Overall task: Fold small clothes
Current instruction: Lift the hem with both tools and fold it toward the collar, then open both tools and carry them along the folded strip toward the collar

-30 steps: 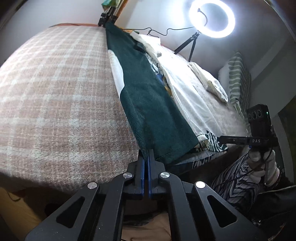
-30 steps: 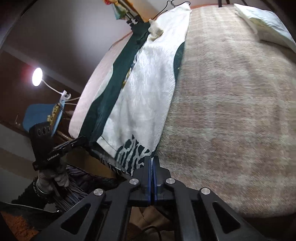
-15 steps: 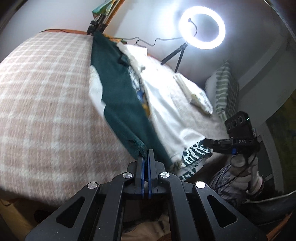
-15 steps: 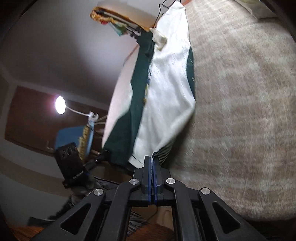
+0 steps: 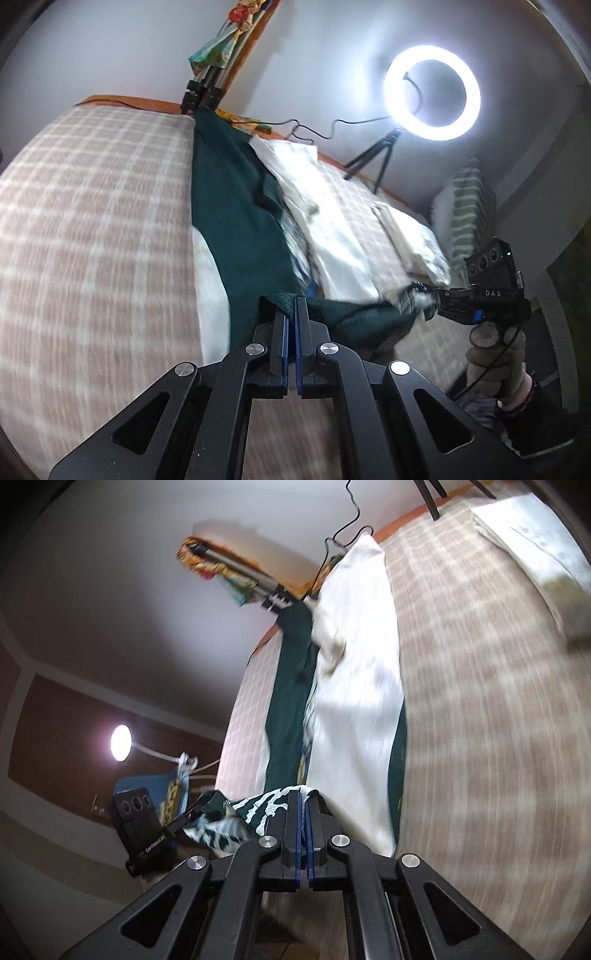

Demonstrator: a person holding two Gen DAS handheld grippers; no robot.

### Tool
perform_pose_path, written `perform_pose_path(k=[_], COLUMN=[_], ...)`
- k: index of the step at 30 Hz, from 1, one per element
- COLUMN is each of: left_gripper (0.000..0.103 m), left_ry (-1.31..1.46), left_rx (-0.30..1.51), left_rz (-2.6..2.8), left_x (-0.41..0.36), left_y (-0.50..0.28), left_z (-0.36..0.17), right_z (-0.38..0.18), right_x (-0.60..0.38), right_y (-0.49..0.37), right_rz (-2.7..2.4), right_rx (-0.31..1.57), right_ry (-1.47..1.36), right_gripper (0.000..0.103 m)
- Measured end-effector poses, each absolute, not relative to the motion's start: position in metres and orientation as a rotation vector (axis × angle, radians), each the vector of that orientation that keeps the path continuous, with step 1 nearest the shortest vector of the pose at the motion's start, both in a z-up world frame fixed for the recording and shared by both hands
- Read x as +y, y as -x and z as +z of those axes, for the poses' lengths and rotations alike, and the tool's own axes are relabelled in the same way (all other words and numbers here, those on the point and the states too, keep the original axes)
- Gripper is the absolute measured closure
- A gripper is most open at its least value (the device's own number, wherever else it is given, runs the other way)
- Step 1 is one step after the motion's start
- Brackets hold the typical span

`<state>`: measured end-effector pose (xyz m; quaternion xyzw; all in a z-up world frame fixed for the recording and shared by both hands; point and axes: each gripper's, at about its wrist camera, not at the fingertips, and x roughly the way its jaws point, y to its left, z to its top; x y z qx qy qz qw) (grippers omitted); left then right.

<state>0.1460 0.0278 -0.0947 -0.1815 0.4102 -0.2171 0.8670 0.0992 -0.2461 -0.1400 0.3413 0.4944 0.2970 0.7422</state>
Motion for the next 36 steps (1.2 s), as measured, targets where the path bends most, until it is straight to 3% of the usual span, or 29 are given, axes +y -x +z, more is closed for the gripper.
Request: perform_pose_path(k=[14, 21, 22, 25, 26, 31, 36], left_gripper=[0.102, 0.101, 0.100, 0.079, 0.072, 0.070, 0.070], left_ry=[0.345, 0.330, 0.326, 0.338, 0.335, 0.274, 0.234], left_rx=[0.935, 0.927, 0.918, 0.873, 0.849, 0.757, 0.831], left_rz=[-0.347, -0.318, -0.316, -0.321, -0.318, -0.347, -0.429], left_x=[0.032, 0.032, 0.032, 0.038, 0.041, 0.044, 0.023], left_y=[-0.210, -0.218, -0.217, -0.213, -0.211, -0.189, -0.181], left_z=[-0.134, -0.139, -0.137, -0.124, -0.117, -0.092, -0.108], right_z=[-0.193, -0.188, -0.185, -0.173, -0.165, -0.130, -0.129], right_x=[-0.257, -0.258, -0.258, -0.260, -0.263, -0.261, -0.229], right_y=[-0.172, -0.178, -0.178, -0.176, -0.173, -0.153, -0.141], right_rz=[0.507, 0.517, 0.518, 0.501, 0.493, 0.546, 0.709], right_rx=[1.175, 1.159, 1.153, 1.121, 1.089, 0.972, 0.988], right_ry=[-0.817, -0.789, -0.775, -0.717, -0.698, -0.543, -0.405], right_gripper=[0.103, 0.102, 0.100, 0.090, 0.078, 0.074, 0.075])
